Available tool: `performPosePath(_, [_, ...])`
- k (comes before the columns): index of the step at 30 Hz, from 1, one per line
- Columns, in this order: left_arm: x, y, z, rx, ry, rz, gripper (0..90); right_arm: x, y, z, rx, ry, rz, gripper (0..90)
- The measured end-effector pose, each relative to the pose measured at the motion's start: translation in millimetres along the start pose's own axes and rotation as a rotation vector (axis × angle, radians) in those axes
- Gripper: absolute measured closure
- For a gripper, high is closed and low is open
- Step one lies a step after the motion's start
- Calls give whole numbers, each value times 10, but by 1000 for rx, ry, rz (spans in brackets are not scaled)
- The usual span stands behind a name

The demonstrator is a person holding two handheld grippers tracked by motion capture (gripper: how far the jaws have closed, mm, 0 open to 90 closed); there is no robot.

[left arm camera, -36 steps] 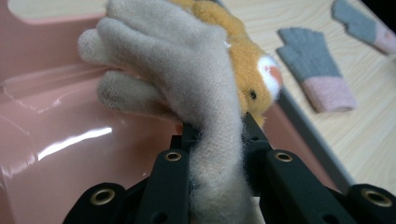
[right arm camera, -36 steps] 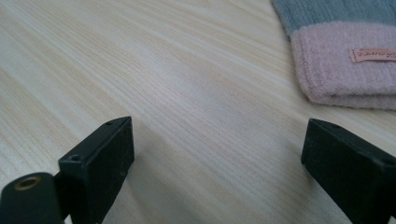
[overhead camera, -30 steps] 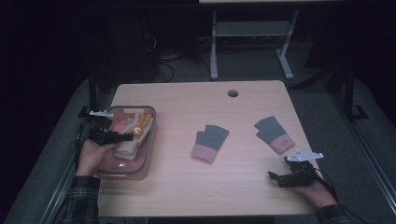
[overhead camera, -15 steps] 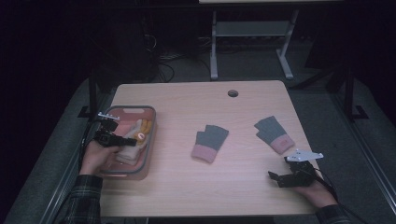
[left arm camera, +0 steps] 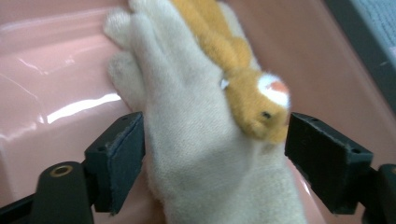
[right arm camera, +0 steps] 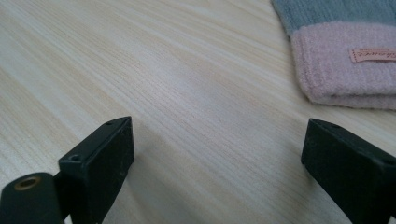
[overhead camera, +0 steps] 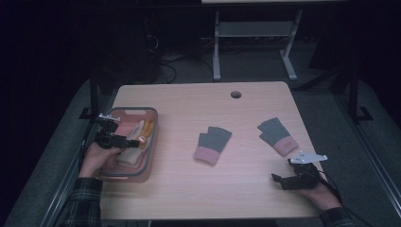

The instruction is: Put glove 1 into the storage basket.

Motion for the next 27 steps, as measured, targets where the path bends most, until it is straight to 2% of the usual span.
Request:
performPosePath(1, [5,46,6,14,3,13,181,0,0,0,0,0,0,90])
performPosePath(8, [-4,174,20,6,-7,60,179,0,0,0,0,0,0,90])
performPosePath(14, [40,236,155,-17,-40,102,161,0,0,0,0,0,0,90])
performPosePath(20, [105,238,377,-36,-100,111,141,0,0,1,0,1,0,90])
performPosePath(23, [150,212,560,-49,-141,106,133,0,0,0,0,0,0,90])
performPosePath(25, [164,204,610,-57,-144,115,133,0,0,1,0,0,0,90])
performPosePath(26, [178,199,655,-69,-152,121,133,0,0,0,0,-1,0,90])
performPosePath(27, [203,186,760,-88,-171,124,133,0,0,0,0,0,-1,90])
Point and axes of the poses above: each handheld gripper's, and its own axes: y roughly backward along the jaws, x roughly out of its top, z roughly to its right, the point moved 4 cm from there along -y, roughly forward along the jaws, and after that the axes turned 13 degrees about -z, right-handed, at the moved point
